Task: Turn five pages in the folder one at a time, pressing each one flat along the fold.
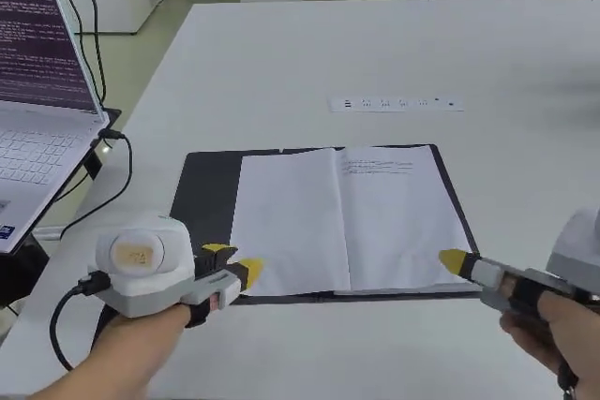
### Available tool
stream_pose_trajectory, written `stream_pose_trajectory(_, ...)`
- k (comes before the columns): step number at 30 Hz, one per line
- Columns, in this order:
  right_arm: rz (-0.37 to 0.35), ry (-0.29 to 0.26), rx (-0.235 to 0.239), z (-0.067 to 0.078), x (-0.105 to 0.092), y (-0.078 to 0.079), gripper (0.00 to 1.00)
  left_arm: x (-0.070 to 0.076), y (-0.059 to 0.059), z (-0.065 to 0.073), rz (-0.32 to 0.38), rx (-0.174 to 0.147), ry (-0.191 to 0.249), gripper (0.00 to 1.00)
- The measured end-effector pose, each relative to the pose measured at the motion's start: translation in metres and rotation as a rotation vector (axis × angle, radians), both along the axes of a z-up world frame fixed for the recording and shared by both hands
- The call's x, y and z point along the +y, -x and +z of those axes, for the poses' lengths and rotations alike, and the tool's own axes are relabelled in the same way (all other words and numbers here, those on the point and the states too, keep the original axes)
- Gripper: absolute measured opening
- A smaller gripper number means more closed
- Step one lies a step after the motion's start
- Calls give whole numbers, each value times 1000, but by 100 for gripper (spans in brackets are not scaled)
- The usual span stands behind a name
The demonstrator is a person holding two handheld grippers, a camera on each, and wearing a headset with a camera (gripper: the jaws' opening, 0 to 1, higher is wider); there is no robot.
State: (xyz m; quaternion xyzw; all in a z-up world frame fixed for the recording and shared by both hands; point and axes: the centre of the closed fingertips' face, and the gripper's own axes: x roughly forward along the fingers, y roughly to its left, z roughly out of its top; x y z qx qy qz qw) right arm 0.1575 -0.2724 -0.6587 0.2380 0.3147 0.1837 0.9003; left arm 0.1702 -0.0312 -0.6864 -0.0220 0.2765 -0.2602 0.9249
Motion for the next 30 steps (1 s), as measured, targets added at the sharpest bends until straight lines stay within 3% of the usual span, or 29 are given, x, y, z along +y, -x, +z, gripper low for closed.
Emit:
stream_pose_trajectory(2, -11, 46, -24, 5, -9, 1, 3, 2, 4, 4, 11, -8, -10, 42)
stream_pose_trajectory(6, -36, 56, -36, 10, -17, 3, 28, 5, 11, 9, 22, -27, -33, 55)
stream_pose_trajectory(8, -41, 85, -73, 12, -21, 3, 38, 6, 14, 10, 31, -18, -28, 58)
stream_pose_trajectory(12, -37, 187, -86, 1, -30, 5, 71, 11, 15, 14, 62, -38, -45, 76)
stream_pose_trajectory(15, -13, 220, -58, -11, -33, 9, 71, 14, 17, 14, 73, -28, -53, 81)
stream_pose_trajectory(20, -22, 259, -79, -17, -38, 11, 80, 16, 18, 14, 110, -15, -38, 95)
stream_pose_trajectory(22, -23, 262, -73, -21, -41, 13, 82, 14, 20, 13, 114, 2, -26, 96)
stream_pose_trajectory(26, -31, 287, -95, -22, -47, 19, 91, 11, 24, 12, 110, -4, -46, 99)
stream_pose_trajectory(30, -35, 291, -85, -24, -50, 19, 90, 6, 26, 18, 102, -12, -44, 99)
